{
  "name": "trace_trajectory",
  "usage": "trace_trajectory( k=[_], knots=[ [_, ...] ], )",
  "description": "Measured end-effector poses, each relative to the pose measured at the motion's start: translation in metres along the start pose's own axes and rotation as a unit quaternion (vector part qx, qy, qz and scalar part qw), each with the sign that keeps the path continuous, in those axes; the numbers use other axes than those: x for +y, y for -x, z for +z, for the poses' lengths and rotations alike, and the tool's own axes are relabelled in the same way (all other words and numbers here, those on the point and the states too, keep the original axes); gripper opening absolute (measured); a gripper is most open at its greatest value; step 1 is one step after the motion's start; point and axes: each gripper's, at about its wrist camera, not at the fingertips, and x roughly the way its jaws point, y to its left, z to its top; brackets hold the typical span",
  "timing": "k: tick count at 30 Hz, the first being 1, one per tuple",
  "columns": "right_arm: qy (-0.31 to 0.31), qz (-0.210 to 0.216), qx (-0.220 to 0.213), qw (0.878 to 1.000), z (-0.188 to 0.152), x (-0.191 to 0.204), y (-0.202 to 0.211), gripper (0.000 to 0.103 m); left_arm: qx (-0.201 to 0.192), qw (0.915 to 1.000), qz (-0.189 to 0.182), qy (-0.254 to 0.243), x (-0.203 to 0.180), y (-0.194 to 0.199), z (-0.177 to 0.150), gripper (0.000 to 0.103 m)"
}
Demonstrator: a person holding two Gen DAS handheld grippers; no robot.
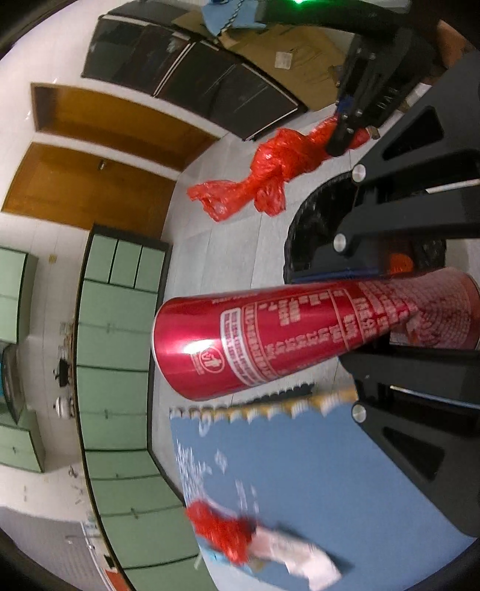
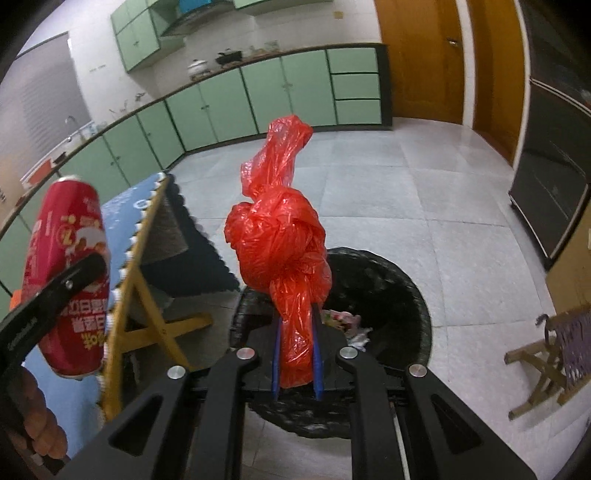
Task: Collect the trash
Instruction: 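Carry the red bag and red can over the bin and open both grippers, then grasp the white tissue with the right gripper while the left grasps the orange foam net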
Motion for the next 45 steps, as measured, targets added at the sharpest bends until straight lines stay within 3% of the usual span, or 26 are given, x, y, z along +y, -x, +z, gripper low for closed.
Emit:
trace_trajectory(
  k=[8,16,18,20,25,31,35,38,40,42,45],
  knots=[
    [-0.018,-0.007,0.001,1.0,-0.009,-0.03,-0.016,0.014,0.01,0.9998,0.005,-0.019,-0.041,-0.041,-0.007,0.011],
    [-0.031,-0.001,0.011,0.999,-0.005,-0.05,-0.03,0.027,0.039,0.999,0.005,-0.023,-0.051,-0.075,-0.006,0.025],
    [-0.037,-0.003,0.012,0.999,-0.005,-0.056,-0.032,0.037,0.04,0.9989,0.009,-0.024,-0.054,-0.079,-0.004,0.034],
    [-0.04,-0.009,0.012,0.999,-0.005,-0.06,-0.031,0.044,0.036,0.9991,0.012,-0.019,-0.051,-0.077,-0.001,0.05],
    [-0.043,-0.016,0.002,0.999,-0.004,-0.059,-0.02,0.047,0.021,0.9997,0.001,-0.015,-0.047,-0.064,0.01,0.052],
    [-0.028,0.0,-0.022,0.999,0.01,-0.03,0.002,0.048,-0.016,0.9998,0.009,0.002,-0.022,-0.011,0.027,0.057],
    [-0.001,0.024,-0.04,0.999,0.021,0.011,0.017,0.063,-0.052,0.9971,0.056,0.007,0.019,0.041,0.028,0.069],
    [0.031,0.05,-0.051,0.997,0.028,0.058,0.024,0.074,-0.07,0.9908,0.113,0.026,0.069,0.081,0.023,0.073],
    [0.052,0.082,-0.055,0.994,0.031,0.101,0.027,0.082,-0.081,0.9833,0.158,0.038,0.105,0.104,0.019,0.075],
    [0.071,0.102,-0.058,0.991,0.034,0.135,0.027,0.091,-0.093,0.9706,0.215,0.056,0.149,0.132,0.013,0.078],
    [0.109,0.128,-0.053,0.984,0.032,0.197,0.021,0.093,-0.093,0.9529,0.275,0.09,0.205,0.162,0.005,0.079]
  ],
)
